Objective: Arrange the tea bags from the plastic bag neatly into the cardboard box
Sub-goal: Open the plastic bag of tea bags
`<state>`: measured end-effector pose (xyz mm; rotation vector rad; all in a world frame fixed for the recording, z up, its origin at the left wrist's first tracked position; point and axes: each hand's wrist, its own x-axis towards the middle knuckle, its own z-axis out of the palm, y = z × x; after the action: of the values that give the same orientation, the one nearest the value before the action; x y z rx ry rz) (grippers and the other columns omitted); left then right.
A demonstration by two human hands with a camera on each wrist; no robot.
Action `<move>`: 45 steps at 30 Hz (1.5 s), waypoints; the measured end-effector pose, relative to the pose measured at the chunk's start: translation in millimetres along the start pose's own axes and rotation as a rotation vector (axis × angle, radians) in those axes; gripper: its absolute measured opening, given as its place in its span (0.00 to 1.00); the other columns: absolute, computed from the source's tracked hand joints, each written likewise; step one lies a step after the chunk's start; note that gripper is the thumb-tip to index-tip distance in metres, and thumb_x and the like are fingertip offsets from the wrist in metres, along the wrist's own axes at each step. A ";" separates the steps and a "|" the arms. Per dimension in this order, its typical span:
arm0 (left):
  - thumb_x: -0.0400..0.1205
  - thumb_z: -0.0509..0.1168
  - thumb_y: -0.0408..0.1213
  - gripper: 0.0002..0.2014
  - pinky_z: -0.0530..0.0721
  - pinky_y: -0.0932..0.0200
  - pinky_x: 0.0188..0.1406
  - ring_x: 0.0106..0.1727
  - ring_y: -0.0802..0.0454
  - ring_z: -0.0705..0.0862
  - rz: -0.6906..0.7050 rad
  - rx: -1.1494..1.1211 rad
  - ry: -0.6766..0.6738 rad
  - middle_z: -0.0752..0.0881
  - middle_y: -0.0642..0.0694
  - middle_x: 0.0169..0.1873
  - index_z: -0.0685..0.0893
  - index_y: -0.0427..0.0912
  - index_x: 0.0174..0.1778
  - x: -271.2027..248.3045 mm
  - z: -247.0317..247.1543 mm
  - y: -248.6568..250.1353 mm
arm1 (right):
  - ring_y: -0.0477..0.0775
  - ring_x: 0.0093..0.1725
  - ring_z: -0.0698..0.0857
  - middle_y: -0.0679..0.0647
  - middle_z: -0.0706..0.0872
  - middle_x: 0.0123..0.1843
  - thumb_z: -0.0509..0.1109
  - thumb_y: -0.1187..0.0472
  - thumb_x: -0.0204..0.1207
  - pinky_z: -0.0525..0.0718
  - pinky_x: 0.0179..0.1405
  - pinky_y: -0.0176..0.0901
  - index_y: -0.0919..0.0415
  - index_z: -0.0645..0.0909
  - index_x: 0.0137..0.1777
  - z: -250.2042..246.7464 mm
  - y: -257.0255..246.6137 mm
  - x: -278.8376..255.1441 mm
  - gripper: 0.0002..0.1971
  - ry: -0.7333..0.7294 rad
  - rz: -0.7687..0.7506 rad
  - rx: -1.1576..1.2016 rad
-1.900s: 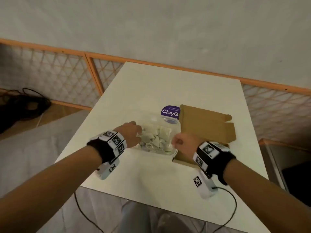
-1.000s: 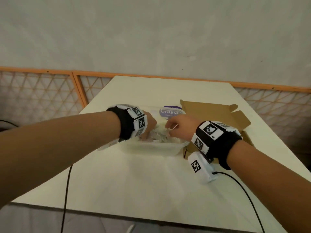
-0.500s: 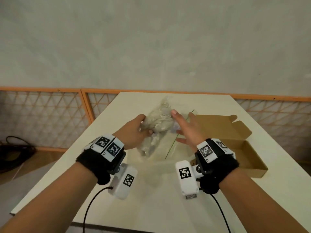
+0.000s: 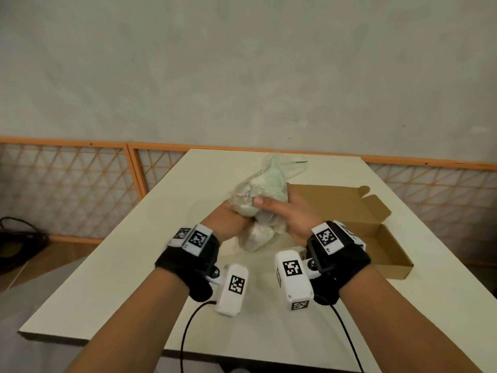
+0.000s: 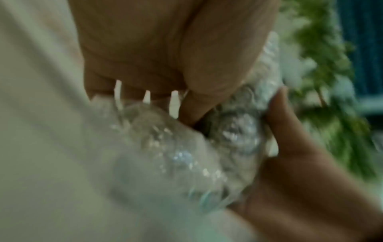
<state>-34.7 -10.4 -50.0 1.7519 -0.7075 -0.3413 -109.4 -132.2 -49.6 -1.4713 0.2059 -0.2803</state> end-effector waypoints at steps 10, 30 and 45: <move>0.80 0.65 0.50 0.09 0.79 0.58 0.48 0.51 0.50 0.84 0.032 0.929 -0.498 0.86 0.53 0.41 0.87 0.52 0.49 -22.0 -4.5 -31.7 | 0.60 0.56 0.87 0.58 0.87 0.58 0.88 0.42 0.34 0.82 0.60 0.64 0.64 0.74 0.68 -31.2 12.2 -0.8 0.57 0.381 0.007 -0.086; 0.67 0.73 0.58 0.49 0.80 0.52 0.65 0.68 0.57 0.78 0.063 -0.054 -0.292 0.72 0.54 0.71 0.51 0.63 0.80 -27.1 -4.0 20.4 | 0.53 0.53 0.85 0.53 0.85 0.54 0.77 0.37 0.57 0.85 0.52 0.51 0.57 0.75 0.59 -0.5 -28.0 -12.8 0.35 0.445 -0.275 -0.483; 0.80 0.68 0.42 0.21 0.81 0.54 0.57 0.61 0.47 0.84 -0.053 -0.278 0.130 0.84 0.44 0.61 0.75 0.48 0.69 5.6 18.8 0.9 | 0.57 0.54 0.84 0.57 0.85 0.58 0.70 0.60 0.76 0.78 0.48 0.41 0.57 0.77 0.36 -33.5 -43.3 -44.4 0.08 0.246 -0.380 -0.492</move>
<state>-41.2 -28.5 -54.1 1.5153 -0.4955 -0.3415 -164.4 -153.5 -11.1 -1.9622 0.1998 -0.7625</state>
